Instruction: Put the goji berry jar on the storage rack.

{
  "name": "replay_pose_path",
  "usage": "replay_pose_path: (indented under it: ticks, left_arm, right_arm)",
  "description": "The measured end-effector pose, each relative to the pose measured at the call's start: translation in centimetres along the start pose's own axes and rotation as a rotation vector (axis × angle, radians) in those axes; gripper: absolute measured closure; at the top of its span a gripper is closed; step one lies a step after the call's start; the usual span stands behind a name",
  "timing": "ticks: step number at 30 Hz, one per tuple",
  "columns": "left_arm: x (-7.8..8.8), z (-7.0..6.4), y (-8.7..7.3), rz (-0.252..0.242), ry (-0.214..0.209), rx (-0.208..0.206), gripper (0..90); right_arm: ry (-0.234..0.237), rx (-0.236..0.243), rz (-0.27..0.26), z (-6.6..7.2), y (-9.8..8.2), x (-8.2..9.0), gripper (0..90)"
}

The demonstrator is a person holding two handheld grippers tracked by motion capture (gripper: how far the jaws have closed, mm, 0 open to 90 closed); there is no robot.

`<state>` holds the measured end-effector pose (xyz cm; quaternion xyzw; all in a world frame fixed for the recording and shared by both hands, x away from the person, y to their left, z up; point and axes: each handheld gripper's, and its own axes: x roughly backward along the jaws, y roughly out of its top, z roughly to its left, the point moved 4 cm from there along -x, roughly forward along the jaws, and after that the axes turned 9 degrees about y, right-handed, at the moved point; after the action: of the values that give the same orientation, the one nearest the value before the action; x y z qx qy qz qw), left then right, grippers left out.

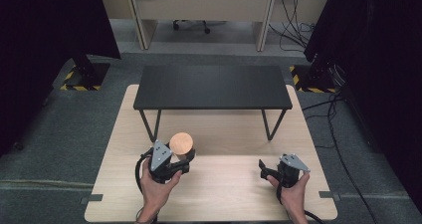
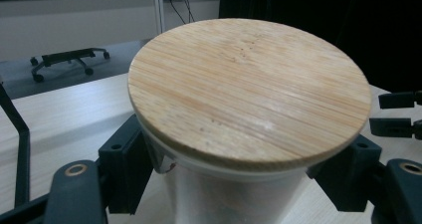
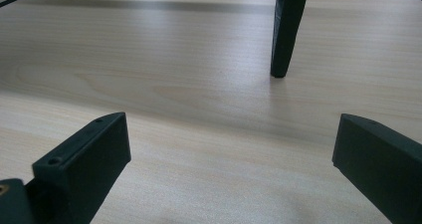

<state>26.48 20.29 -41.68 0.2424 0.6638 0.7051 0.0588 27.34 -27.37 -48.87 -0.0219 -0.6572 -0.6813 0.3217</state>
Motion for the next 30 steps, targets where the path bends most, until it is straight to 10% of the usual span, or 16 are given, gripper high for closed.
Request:
replay_pose_path:
  ticks: [30]
  left_arm:
    - [-1.1,0.1,11.5,-0.002,0.018,-0.061,25.6]
  right_arm:
    - [0.003,-0.002,0.000,-0.1,0.0,0.0,1.8]
